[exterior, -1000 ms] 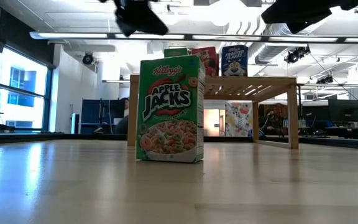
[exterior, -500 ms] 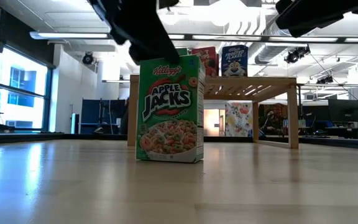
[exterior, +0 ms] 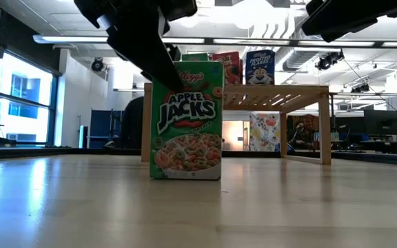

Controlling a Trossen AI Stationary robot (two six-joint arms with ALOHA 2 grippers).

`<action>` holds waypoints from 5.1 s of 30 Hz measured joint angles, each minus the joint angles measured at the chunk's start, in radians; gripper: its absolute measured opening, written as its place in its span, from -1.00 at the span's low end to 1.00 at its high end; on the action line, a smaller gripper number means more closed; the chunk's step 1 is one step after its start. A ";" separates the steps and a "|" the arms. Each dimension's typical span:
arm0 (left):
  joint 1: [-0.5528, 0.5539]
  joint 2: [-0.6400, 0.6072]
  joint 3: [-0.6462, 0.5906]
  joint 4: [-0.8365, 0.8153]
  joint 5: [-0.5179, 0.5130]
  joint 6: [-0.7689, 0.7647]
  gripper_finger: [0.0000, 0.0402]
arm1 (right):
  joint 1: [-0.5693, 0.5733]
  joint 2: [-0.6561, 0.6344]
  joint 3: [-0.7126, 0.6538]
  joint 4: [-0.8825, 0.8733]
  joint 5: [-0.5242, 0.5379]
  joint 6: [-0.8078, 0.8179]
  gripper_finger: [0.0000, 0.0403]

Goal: Stack cereal on shelf
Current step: Put the green cereal box on the shelf aligned with the other green cereal boxes

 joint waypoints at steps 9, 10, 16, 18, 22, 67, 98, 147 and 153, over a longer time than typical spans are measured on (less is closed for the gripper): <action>0.012 -0.075 -0.001 -0.022 0.030 0.001 -0.23 | 0.000 0.000 0.000 -0.019 0.006 -0.038 -0.90; 0.022 -0.100 -0.001 -0.039 0.042 0.000 -0.25 | 0.000 0.000 0.000 -0.021 0.002 -0.041 -0.90; 0.112 -0.295 0.000 -0.093 0.079 -0.007 -0.28 | 0.000 0.000 0.000 -0.037 -0.014 -0.040 -0.90; 0.151 -0.354 -0.001 -0.127 0.085 -0.001 -0.28 | 0.000 0.000 0.000 -0.041 -0.014 -0.039 -0.90; 0.236 -0.423 0.031 -0.210 0.088 0.051 -0.29 | 0.000 0.000 0.000 -0.042 -0.014 -0.037 -0.90; 0.740 -0.200 0.350 -0.326 0.132 0.584 0.11 | -0.035 0.000 -0.004 -0.026 -0.024 0.030 -0.90; 0.644 -0.472 -0.229 0.231 -0.069 0.209 -0.78 | -0.033 0.000 -0.004 -0.029 -0.025 0.028 -0.90; 0.662 -0.224 -0.319 0.786 -0.096 0.119 -0.90 | -0.046 0.000 -0.004 -0.056 -0.012 -0.060 -0.90; 0.661 -0.220 -0.319 0.805 -0.091 0.131 -0.90 | -0.046 0.000 -0.004 -0.056 -0.011 -0.060 -0.90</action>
